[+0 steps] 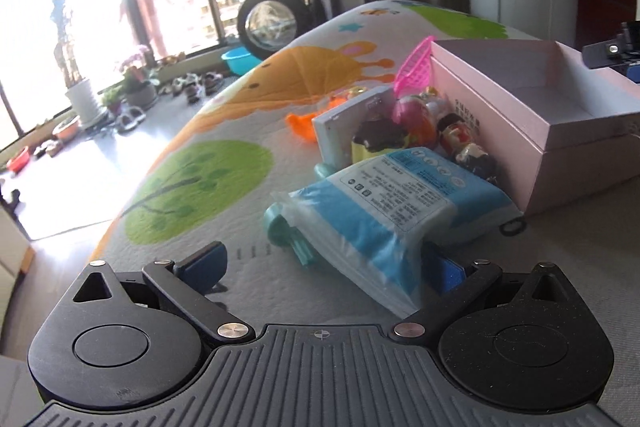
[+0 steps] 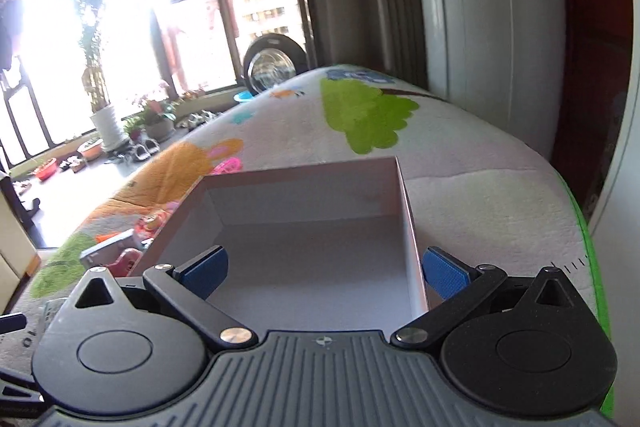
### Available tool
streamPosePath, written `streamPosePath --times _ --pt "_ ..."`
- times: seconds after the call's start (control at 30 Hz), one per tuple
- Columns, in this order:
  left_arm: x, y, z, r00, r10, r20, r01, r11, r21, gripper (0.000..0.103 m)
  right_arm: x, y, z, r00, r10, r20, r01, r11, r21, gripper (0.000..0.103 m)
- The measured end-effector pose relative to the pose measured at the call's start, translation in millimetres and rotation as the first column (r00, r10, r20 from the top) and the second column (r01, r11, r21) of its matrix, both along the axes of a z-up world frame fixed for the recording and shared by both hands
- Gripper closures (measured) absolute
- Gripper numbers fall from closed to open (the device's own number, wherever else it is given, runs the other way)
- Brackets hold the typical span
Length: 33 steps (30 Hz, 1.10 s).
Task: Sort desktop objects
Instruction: 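Move the right tool toward the blue-and-white tissue pack, then grasp the tissue pack with the right tool while the left tool grasps the teal toy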
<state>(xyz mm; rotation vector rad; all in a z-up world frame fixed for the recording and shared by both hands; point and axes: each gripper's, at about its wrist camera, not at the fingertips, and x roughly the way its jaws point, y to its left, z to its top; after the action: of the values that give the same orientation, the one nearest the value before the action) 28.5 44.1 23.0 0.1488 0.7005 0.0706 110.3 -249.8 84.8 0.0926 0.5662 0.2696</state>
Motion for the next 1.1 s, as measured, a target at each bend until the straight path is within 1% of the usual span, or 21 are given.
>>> streamPosePath --times 0.07,0.13,0.17,0.23,0.3,0.37,0.43,0.47,0.5,0.53,0.6,0.63,0.67,0.77,0.83,0.87,0.93,0.97,1.03,1.07,1.1 --pt "-2 11 3 0.999 0.033 0.002 -0.033 0.999 -0.011 0.000 -22 17 13 0.989 0.099 0.109 -0.094 0.994 -0.054 0.000" --pt "-2 20 5 0.998 0.056 0.002 -0.056 0.998 -0.014 0.000 -44 48 22 0.949 0.257 0.184 -0.226 0.959 -0.173 0.000" --pt "-2 23 5 0.998 0.066 0.003 -0.066 0.998 -0.012 0.000 -52 63 23 0.925 0.328 0.191 -0.285 0.933 -0.219 0.000" --pt "-1 28 7 0.997 0.083 0.001 -0.083 0.997 -0.008 0.000 -67 95 23 0.861 0.478 0.171 -0.424 0.862 -0.278 0.000" --pt "-2 33 8 0.996 0.086 0.001 -0.086 0.996 -0.013 0.000 -78 129 16 0.787 0.604 0.122 -0.542 0.773 -0.331 0.000" --pt "-3 39 10 0.996 0.088 0.007 -0.087 0.996 -0.014 0.000 -87 162 3 0.728 0.680 0.092 -0.592 0.691 -0.415 0.000" --pt "-5 45 11 0.993 0.116 0.010 -0.116 0.993 0.012 0.000 -95 187 -11 0.688 0.723 0.070 -0.607 0.625 -0.490 0.000" --pt "-4 49 9 0.989 0.147 0.013 -0.147 0.988 0.049 0.000 -93 196 -16 0.677 0.733 0.065 -0.614 0.611 -0.500 0.001" --pt "-5 57 9 0.985 0.171 0.024 -0.172 0.983 0.057 0.000 -89 203 -19 0.672 0.739 0.051 -0.623 0.601 -0.501 0.001" --pt "-7 67 11 0.982 0.186 0.025 -0.187 0.982 0.030 0.000 -84 212 -23 0.674 0.738 0.031 -0.629 0.596 -0.500 0.001" --pt "-10 86 17 0.975 0.220 0.027 -0.218 0.975 -0.050 0.000 -75 224 -28 0.683 0.730 0.010 -0.636 0.601 -0.484 0.002" --pt "-11 92 20 0.972 0.234 0.035 -0.232 0.970 -0.070 0.000 -69 227 -30 0.688 0.726 -0.014 -0.649 0.606 -0.460 0.003" --pt "-13 99 23 0.968 0.245 0.052 -0.240 0.967 -0.088 0.000 -64 229 -31 0.688 0.725 -0.034 -0.668 0.614 -0.421 0.006" --pt "-16 108 30 0.969 0.235 0.075 -0.223 0.964 -0.142 0.000 -56 230 -28 0.680 0.728 -0.093 -0.719 0.635 -0.283 0.022" --pt "-15 110 32 0.973 0.218 0.077 -0.202 0.964 -0.174 0.000 -56 231 -28 0.663 0.740 -0.114 -0.743 0.632 -0.218 0.023" --pt "-13 109 32 0.974 0.211 0.079 -0.194 0.964 -0.181 0.000 -58 232 -30 0.658 0.744 -0.116 -0.749 0.629 -0.208 0.023" --pt "-8 105 32 0.976 0.201 0.079 -0.185 0.966 -0.181 0.000 -62 238 -35 0.657 0.745 -0.116 -0.749 0.627 -0.214 0.018" --pt "-5 103 31 0.977 0.202 0.074 -0.186 0.966 -0.178 0.000 -63 240 -37 0.664 0.739 -0.115 -0.743 0.635 -0.211 0.015" --pt "1 99 30 0.978 0.201 0.060 -0.189 0.967 -0.170 0.000 -56 249 -43 0.692 0.709 -0.135 -0.720 0.665 -0.200 0.015" --pt "4 96 29 0.979 0.199 0.051 -0.189 0.969 -0.162 0.000 -49 256 -48 0.709 0.689 -0.150 -0.704 0.682 -0.200 0.021" --pt "6 94 29 0.980 0.196 0.046 -0.187 0.970 -0.155 0.000 -46 257 -49 0.722 0.674 -0.157 -0.691 0.695 -0.199 0.035"
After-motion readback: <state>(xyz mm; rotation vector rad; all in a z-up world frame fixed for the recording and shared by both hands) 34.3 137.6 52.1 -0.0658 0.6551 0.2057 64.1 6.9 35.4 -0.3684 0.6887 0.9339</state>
